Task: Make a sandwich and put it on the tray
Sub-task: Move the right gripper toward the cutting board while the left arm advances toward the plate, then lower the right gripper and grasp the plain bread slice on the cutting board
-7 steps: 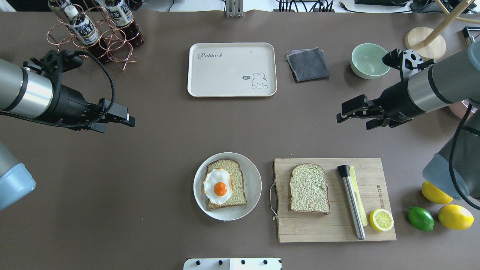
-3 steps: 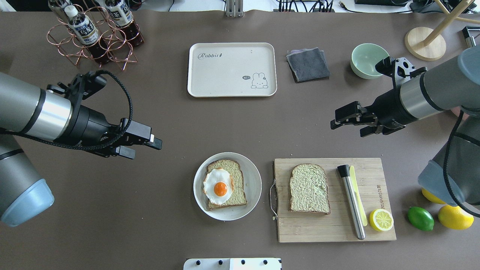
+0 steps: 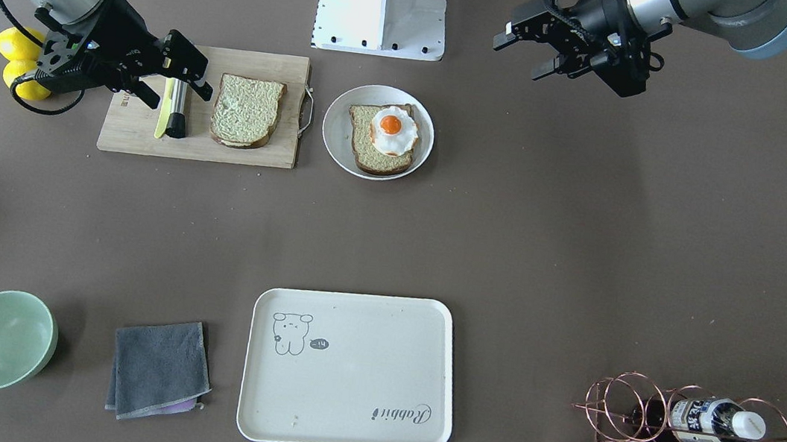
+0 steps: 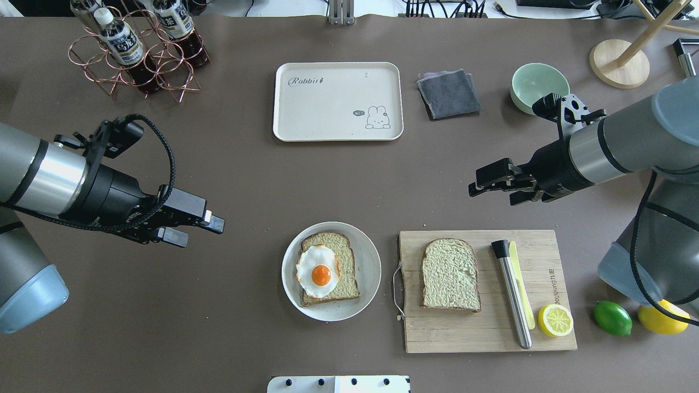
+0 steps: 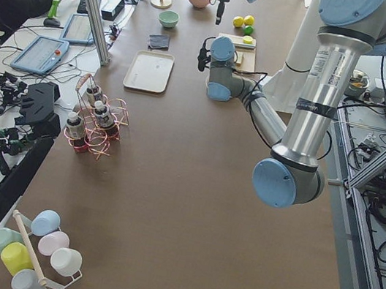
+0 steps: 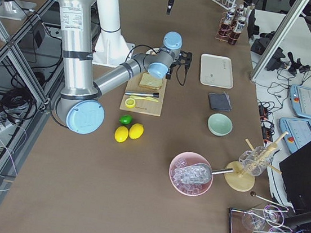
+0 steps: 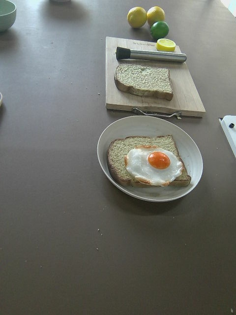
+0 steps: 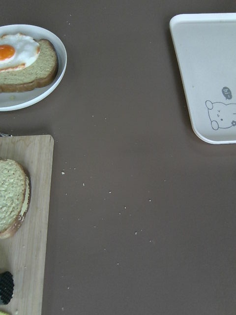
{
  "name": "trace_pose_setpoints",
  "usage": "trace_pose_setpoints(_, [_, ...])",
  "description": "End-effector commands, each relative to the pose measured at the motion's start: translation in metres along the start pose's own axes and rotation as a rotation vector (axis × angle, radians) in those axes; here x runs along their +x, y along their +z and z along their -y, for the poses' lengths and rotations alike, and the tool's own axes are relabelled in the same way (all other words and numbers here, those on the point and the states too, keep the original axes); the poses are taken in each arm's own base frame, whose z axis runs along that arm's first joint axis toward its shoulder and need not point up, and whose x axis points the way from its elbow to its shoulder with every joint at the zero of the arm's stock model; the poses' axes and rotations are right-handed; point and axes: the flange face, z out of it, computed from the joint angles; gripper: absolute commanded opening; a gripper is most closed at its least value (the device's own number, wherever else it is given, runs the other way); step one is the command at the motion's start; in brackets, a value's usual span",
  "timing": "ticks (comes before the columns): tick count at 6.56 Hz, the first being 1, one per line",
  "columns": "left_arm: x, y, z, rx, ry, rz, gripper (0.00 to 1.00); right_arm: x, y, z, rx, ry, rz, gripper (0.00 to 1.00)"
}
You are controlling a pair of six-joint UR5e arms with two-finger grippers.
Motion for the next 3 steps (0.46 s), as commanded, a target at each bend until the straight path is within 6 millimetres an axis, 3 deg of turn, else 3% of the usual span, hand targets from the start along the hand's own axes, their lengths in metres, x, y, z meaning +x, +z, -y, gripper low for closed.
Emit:
trace_pose_setpoints(1, [0.002,-0.001,-0.001,-0.004,-0.023,-0.006,0.98,-0.001,0.041,-0.029,-0.028,-0.033,-0.006,1.00])
trace_pose_setpoints(3, [0.000,-0.003,-0.002,-0.001,-0.016,-0.018,0.98,-0.006,0.067,-0.055,-0.061,-0.063,-0.022,1.00])
